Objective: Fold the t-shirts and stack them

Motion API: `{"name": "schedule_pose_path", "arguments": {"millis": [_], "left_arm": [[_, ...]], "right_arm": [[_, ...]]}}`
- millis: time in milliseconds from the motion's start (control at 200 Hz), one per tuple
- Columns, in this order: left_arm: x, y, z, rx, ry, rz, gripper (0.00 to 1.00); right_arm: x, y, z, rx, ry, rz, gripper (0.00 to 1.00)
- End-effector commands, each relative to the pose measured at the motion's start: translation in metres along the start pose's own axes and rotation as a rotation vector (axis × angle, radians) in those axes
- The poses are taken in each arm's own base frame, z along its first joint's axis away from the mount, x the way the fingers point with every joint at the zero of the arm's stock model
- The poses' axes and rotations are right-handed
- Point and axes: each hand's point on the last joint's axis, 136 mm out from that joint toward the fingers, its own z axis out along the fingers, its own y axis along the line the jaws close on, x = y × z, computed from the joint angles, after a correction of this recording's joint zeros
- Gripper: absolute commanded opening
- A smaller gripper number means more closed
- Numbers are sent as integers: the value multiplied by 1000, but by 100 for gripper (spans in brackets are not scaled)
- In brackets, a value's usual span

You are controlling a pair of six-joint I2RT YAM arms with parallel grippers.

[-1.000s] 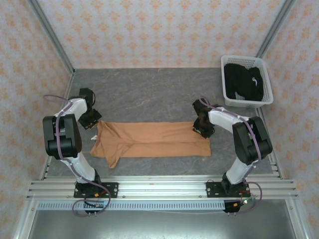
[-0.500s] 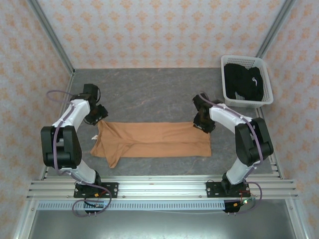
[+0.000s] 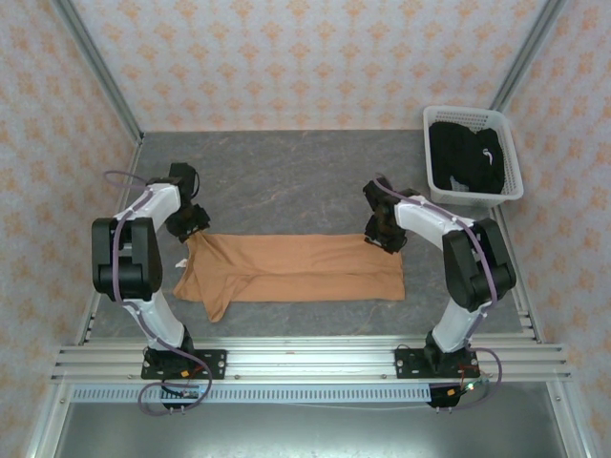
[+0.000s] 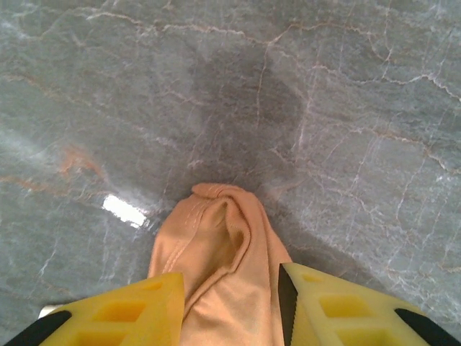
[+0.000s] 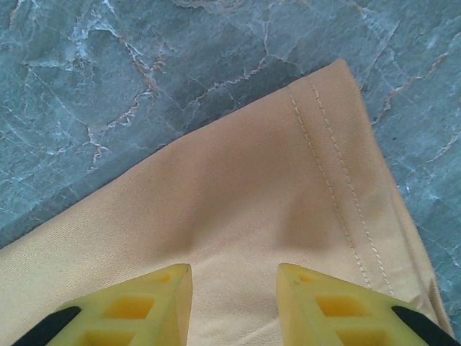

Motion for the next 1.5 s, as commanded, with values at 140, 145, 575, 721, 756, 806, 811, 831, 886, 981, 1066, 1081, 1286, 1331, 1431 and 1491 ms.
{"name": "schedule_pose_path", "arguments": {"millis": [140,145,575,721,756,806,811,831,886,981,1066,1081,1286,1331,1431,1491], "left_arm": [[-2,4,18,-29,6,28,27],[-2,5,19,-31,7,28,26],[4,40,-1,-86,-34,0,6],[13,45,13,-93,18,-4,18],[16,47,16,-101,34,-4,18],[17,48,18,-114,51,0,20],[17,48,18,-115,52,-1,21],[18,49,18,-121,57,-1,23],[18,53,15,-142,53,-2,32],[14,59,-8,-163,-13,-14,46],[19,61,-38,-153,-91,-20,53],[22,61,-43,-150,-101,-17,54],[123,71,-49,-87,69,-113,57],[151,77,-44,-76,131,-180,55],[194,92,-37,-57,191,-308,53],[207,96,-34,-31,198,-376,52]], "right_arm": [[0,-2,1,15,-5,1,37],[0,-2,1,14,-5,0,37],[1,-18,8,105,-5,5,34],[3,-19,17,119,9,4,34],[3,-19,18,121,11,4,34],[3,-19,18,121,11,3,34],[3,-19,17,120,11,3,34],[3,-19,17,118,8,3,34],[1,-18,14,115,1,-1,34],[-3,-16,9,106,-14,-16,34],[-7,-9,0,76,-37,-38,35],[-8,-8,-2,68,-41,-44,35],[-7,22,-29,-77,-79,-150,36],[-4,29,-33,-115,-74,-168,37],[4,43,-39,-182,-51,-200,37],[8,46,-40,-190,-43,-211,37]]}}
